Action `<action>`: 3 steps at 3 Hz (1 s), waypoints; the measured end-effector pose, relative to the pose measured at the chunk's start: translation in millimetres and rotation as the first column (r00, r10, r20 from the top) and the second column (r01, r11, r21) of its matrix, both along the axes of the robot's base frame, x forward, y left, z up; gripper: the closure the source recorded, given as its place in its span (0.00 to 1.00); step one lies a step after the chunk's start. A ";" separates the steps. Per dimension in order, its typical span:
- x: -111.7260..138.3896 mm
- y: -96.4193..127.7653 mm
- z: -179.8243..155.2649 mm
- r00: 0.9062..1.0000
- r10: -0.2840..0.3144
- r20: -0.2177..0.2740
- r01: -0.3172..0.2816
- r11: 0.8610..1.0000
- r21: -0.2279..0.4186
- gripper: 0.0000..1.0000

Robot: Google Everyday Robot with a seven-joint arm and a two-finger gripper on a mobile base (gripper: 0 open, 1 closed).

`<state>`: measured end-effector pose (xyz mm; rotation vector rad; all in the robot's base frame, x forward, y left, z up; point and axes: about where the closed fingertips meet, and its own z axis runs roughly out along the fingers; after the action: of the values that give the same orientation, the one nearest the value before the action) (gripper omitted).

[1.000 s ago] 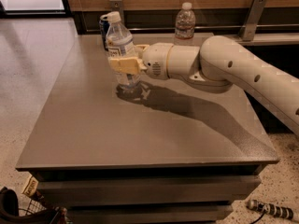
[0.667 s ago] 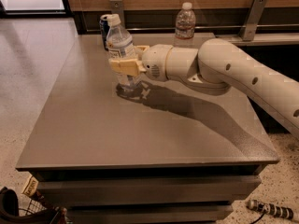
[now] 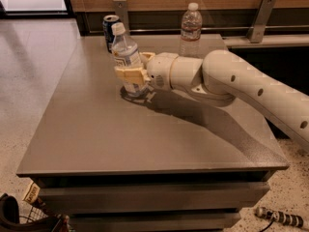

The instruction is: Place blue plastic bottle upright

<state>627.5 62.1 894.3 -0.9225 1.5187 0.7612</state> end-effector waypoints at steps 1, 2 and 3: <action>-0.9 -5.8 -12.4 1.000 -0.023 -0.004 0.023 1.000 0.015 1.00; -1.0 -5.7 -9.6 1.000 -0.023 -0.004 0.023 1.000 0.015 0.98; -1.0 -5.6 -8.8 1.000 -0.023 -0.004 0.023 1.000 0.015 0.69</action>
Offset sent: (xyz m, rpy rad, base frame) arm 0.0005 -0.0340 -0.0532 0.0852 0.0570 -0.1118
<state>626.5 56.5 885.5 -0.8912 1.5220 0.7573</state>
